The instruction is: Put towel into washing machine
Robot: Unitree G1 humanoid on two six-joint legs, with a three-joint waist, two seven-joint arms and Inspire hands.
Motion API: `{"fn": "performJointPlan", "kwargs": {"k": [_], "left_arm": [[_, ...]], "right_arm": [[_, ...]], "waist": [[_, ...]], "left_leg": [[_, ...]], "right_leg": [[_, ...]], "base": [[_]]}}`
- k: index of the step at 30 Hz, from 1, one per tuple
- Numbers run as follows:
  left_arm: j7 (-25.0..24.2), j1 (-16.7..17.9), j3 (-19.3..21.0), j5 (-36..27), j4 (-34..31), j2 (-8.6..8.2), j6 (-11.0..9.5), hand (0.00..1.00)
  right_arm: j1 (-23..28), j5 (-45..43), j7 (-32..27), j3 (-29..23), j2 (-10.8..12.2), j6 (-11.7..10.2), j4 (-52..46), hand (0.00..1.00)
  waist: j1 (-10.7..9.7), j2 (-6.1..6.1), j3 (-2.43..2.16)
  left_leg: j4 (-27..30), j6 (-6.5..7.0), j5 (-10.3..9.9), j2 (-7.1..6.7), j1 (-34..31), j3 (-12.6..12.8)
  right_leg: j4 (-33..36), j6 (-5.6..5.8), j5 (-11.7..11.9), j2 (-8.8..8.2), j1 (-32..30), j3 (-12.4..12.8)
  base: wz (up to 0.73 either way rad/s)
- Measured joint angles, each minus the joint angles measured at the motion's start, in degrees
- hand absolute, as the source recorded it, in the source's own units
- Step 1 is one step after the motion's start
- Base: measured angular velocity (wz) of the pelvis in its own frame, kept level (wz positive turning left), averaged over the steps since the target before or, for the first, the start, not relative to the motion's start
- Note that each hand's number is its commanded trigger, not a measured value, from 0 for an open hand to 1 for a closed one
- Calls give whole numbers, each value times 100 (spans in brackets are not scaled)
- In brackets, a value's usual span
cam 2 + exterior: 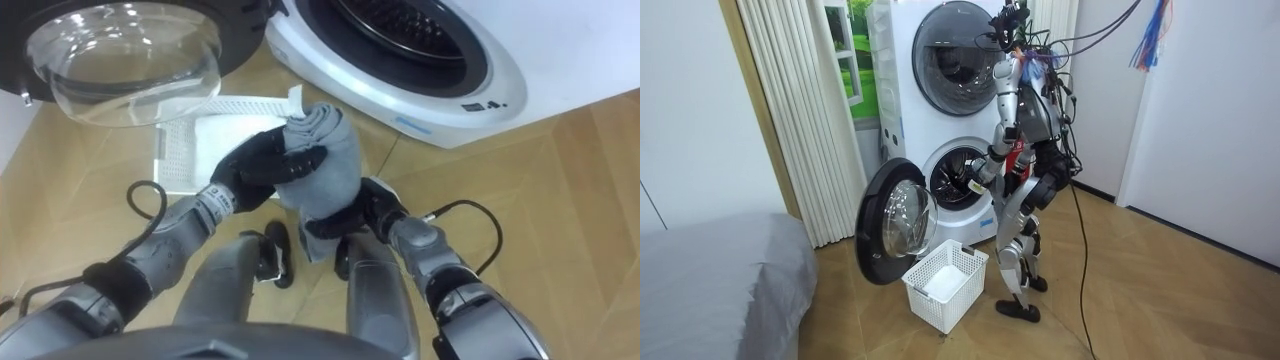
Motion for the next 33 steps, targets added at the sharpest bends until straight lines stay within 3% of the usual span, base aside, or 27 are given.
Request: {"fn": "performJointPlan", "kwargs": {"k": [11,12,15,22,27,29,33], "left_arm": [[-135,13,74,-305,-2,42,125,100],[-141,12,101,-309,-3,42,142,0],[-149,3,179,-416,-4,46,208,0],[-147,11,604,-280,8,37,256,0],[121,34,1182,871,32,29,253,0],[370,115,1395,1436,135,47,254,0],[688,266,1604,2221,221,69,327,0]], "right_arm": [[-1,-197,59,-68,-10,72,21,100],[-6,-194,59,-69,-12,77,21,100],[-68,-182,63,-70,-21,114,21,100],[-125,352,-18,-57,-64,169,229,100],[-185,973,13,-428,-200,513,516,100],[-253,1664,61,-544,-343,711,734,100],[-389,2838,264,-778,-534,1013,1054,100]], "waist": [[9,1,4],[13,1,5],[28,5,7],[370,29,23],[657,88,68],[755,151,106],[861,154,116]], "left_leg": [[-38,-7,4,7,26,23],[-42,-8,5,7,25,23],[-54,-9,5,0,-37,23],[-103,-35,22,-9,-105,-48],[-239,-38,123,-127,-194,-169],[-328,-40,215,-223,-222,-293],[-398,-30,305,-320,-272,-409]], "right_leg": [[-11,-4,1,2,3,0],[-12,-5,0,0,1,-3],[-9,-7,-1,-7,-63,-1],[-23,-13,2,-11,-91,-102],[-9,-12,2,-114,-178,-203],[-7,-12,1,-206,-185,-326],[26,-11,-23,-305,-213,-454]], "base": [[0],[0],[0],[5],[18],[31],[25]]}}
